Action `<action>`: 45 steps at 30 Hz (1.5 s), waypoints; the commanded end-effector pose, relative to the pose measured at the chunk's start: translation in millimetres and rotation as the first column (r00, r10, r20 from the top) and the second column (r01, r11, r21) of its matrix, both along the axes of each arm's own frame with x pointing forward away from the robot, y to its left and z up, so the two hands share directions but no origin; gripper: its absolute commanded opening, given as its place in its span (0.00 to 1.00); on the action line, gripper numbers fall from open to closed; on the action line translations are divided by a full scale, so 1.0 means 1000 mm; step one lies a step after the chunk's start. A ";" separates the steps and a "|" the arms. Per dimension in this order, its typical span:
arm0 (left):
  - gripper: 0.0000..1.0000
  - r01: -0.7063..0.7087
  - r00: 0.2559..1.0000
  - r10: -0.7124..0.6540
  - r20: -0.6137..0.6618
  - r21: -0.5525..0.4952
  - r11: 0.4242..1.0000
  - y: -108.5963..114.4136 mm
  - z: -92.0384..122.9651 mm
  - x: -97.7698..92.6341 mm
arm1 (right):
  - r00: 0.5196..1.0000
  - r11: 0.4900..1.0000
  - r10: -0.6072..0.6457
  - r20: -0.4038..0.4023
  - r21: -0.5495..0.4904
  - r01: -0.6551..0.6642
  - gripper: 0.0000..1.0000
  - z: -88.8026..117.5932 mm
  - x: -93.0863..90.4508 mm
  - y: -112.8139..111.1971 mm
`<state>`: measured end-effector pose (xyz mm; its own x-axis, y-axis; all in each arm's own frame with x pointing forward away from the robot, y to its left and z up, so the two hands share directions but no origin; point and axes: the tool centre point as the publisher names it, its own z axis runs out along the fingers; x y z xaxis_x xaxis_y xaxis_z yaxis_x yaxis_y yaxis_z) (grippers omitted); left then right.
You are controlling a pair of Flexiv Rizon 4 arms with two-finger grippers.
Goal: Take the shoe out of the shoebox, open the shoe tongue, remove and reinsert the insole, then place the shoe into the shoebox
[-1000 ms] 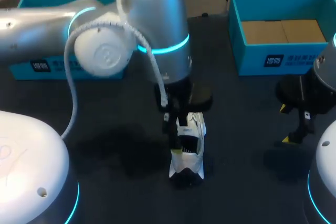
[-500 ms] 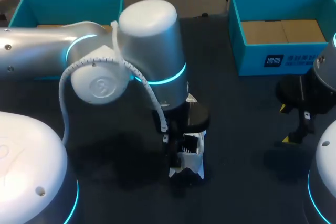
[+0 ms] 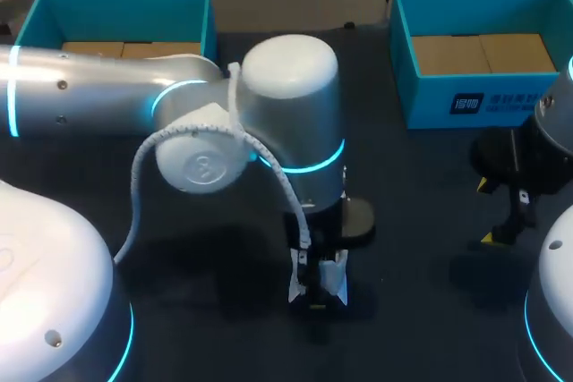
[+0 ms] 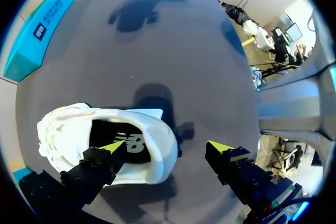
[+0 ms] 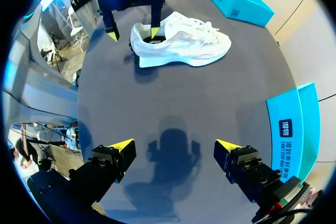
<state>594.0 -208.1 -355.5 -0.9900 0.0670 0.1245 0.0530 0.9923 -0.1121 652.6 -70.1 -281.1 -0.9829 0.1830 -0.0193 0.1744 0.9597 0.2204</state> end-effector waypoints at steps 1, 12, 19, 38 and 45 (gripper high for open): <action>0.98 -0.020 1.000 0.019 0.021 0.031 0.999 -0.008 -0.010 -0.006 | 1.000 1.000 0.000 0.002 -0.001 0.000 1.00 -0.001 -0.001 0.000; 0.71 -0.036 0.999 0.035 0.021 0.049 0.998 -0.007 -0.022 -0.006 | 1.000 1.000 0.000 0.002 -0.001 0.000 1.00 -0.001 -0.001 0.000; 0.71 -0.050 0.998 0.049 0.027 0.068 0.996 -0.004 -0.031 -0.001 | 1.000 1.000 0.000 0.002 -0.001 0.000 1.00 -0.001 -0.001 0.000; 0.45 -0.050 0.998 0.046 0.054 0.082 0.995 -0.005 -0.039 -0.007 | 1.000 1.000 0.000 0.002 -0.001 0.000 1.00 -0.001 -0.001 0.000; 0.00 -0.057 0.997 0.052 0.059 0.091 0.994 -0.003 -0.041 -0.004 | 1.000 1.000 0.000 0.002 -0.001 0.000 1.00 -0.001 -0.001 0.000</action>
<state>587.3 -210.1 -394.6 -0.9974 0.0046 0.0721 0.0031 0.9998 -0.0203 652.6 -70.1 -281.1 -0.9829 0.1831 -0.0193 0.1744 0.9597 0.2205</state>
